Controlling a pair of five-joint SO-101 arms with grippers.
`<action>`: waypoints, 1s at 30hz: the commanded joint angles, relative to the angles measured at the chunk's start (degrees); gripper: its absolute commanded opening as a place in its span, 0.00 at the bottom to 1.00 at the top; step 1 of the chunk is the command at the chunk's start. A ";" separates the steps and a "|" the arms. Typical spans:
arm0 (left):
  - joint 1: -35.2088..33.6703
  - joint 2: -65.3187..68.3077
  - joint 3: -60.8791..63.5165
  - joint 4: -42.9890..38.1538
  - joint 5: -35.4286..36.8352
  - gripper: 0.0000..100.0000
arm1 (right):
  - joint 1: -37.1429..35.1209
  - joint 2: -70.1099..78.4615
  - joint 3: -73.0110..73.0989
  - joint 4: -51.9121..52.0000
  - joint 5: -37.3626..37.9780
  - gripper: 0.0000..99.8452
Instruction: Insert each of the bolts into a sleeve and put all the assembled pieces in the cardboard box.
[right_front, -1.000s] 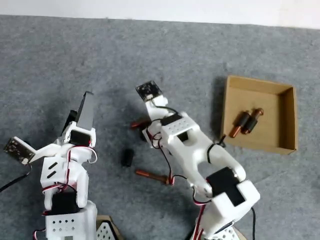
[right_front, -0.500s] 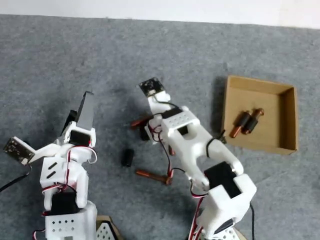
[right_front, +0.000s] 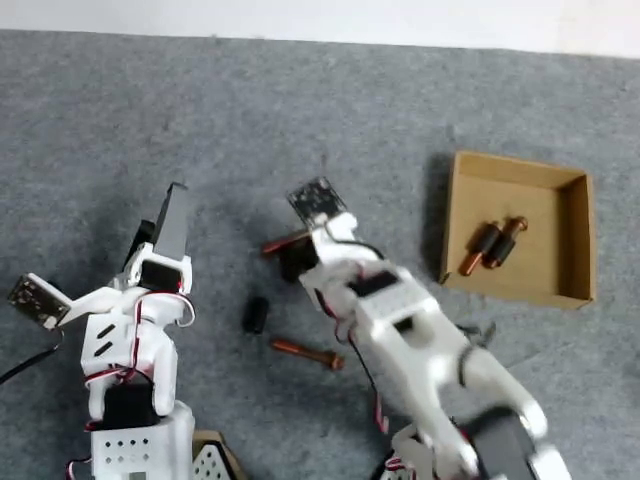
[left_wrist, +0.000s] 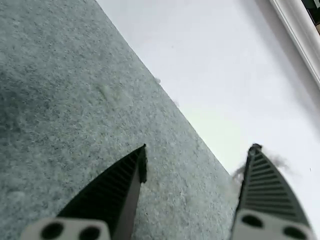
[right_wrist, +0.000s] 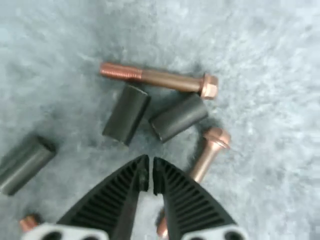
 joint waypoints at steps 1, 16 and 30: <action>0.66 -0.92 -0.40 -1.32 0.35 0.29 | 1.36 -11.47 5.85 -0.92 0.26 0.00; 0.75 -0.92 -0.40 -1.32 0.35 0.29 | 17.89 -14.55 10.07 15.78 0.44 0.00; 1.71 -0.92 -0.40 -1.32 0.35 0.29 | 11.38 -8.22 4.70 16.57 0.18 0.10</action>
